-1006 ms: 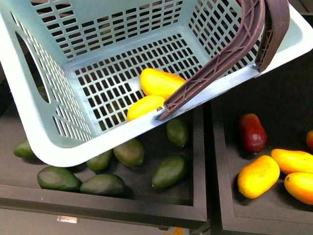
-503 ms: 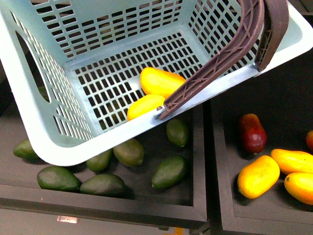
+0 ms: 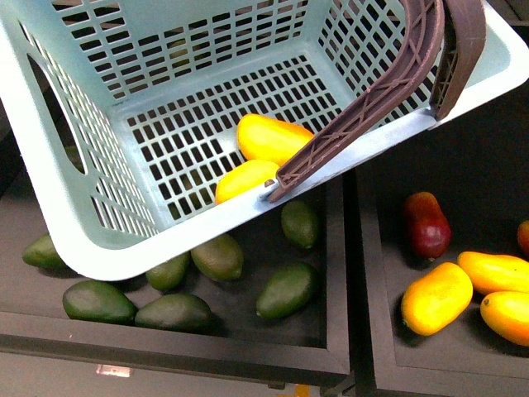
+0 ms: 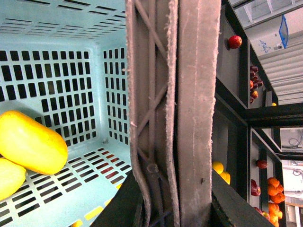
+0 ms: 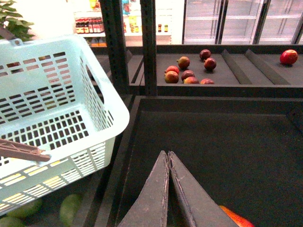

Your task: Pick lemon and mango into basket

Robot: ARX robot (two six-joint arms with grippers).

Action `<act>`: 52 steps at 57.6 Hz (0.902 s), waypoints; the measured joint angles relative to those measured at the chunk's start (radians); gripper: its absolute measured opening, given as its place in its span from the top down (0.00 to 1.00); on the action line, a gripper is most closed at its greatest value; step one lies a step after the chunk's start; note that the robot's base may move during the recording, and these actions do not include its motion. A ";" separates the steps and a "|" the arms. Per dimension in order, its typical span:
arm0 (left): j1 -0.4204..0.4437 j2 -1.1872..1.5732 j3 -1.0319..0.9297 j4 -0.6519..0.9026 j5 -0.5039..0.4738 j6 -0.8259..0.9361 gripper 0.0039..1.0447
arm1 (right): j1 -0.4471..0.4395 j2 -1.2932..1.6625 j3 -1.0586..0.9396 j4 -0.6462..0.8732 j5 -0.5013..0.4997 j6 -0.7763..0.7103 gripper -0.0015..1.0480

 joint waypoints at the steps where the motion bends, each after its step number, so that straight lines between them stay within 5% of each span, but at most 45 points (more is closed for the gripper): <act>1: 0.000 0.000 0.000 0.000 0.000 0.000 0.82 | 0.000 -0.006 0.000 -0.006 0.000 0.000 0.98; 18: 0.000 0.000 0.000 0.000 0.000 0.000 0.82 | 0.000 -0.077 0.000 -0.077 0.000 0.000 0.98; 25: 0.000 0.000 0.000 0.000 0.002 0.000 0.82 | 0.000 -0.225 0.000 -0.243 0.000 0.000 0.98; 52: 0.000 0.000 0.000 0.000 0.000 0.000 0.82 | 0.000 -0.247 0.000 -0.252 0.000 0.000 0.98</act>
